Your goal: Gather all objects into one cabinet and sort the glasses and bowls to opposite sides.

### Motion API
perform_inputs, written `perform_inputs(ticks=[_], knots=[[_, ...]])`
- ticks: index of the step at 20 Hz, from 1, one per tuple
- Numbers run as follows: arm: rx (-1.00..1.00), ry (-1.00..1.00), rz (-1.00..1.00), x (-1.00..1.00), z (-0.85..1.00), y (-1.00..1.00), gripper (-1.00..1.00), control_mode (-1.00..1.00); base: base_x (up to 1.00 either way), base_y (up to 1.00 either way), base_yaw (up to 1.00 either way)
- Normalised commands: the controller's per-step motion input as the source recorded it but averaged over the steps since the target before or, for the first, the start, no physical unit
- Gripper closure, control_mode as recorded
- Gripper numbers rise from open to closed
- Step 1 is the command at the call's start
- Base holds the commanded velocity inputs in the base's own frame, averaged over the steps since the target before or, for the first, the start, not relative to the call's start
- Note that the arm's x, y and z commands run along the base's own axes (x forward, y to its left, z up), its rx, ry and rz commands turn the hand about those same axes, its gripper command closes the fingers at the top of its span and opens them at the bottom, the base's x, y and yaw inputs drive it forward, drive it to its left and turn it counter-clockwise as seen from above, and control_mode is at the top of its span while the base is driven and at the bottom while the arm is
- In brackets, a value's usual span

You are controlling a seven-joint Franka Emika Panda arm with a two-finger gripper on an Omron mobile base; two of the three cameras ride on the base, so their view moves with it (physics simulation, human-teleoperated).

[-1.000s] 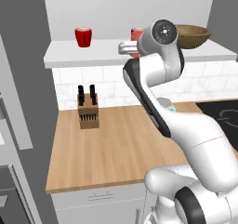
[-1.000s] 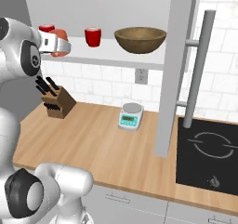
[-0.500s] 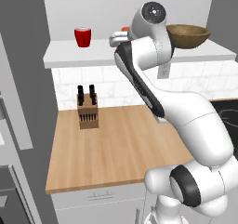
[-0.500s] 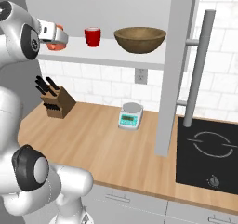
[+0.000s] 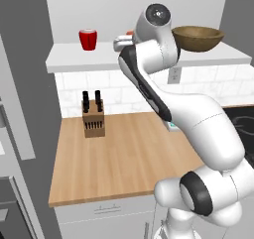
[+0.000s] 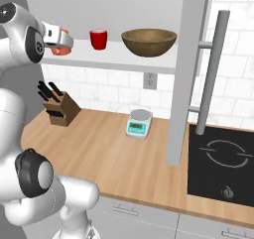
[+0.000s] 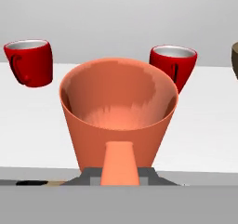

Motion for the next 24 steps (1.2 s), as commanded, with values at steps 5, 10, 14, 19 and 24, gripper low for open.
perform_inputs(ticks=[5,10,14,19,24], knots=[[0.0,0.0,0.0,0.33,-0.19,0.15,1.0,-1.0,0.0,0.0,0.0],[0.0,0.0,0.0,0.28,-0.13,0.05,1.0,-1.0,0.0,0.0,0.0],[0.0,0.0,0.0,0.28,-0.12,0.04,1.0,-1.0,0.0,0.0,0.0],[0.0,0.0,0.0,0.27,-0.1,0.06,1.0,-1.0,0.0,0.0,0.0],[0.0,0.0,0.0,0.27,-0.09,0.06,1.0,-1.0,0.0,0.0,0.0]])
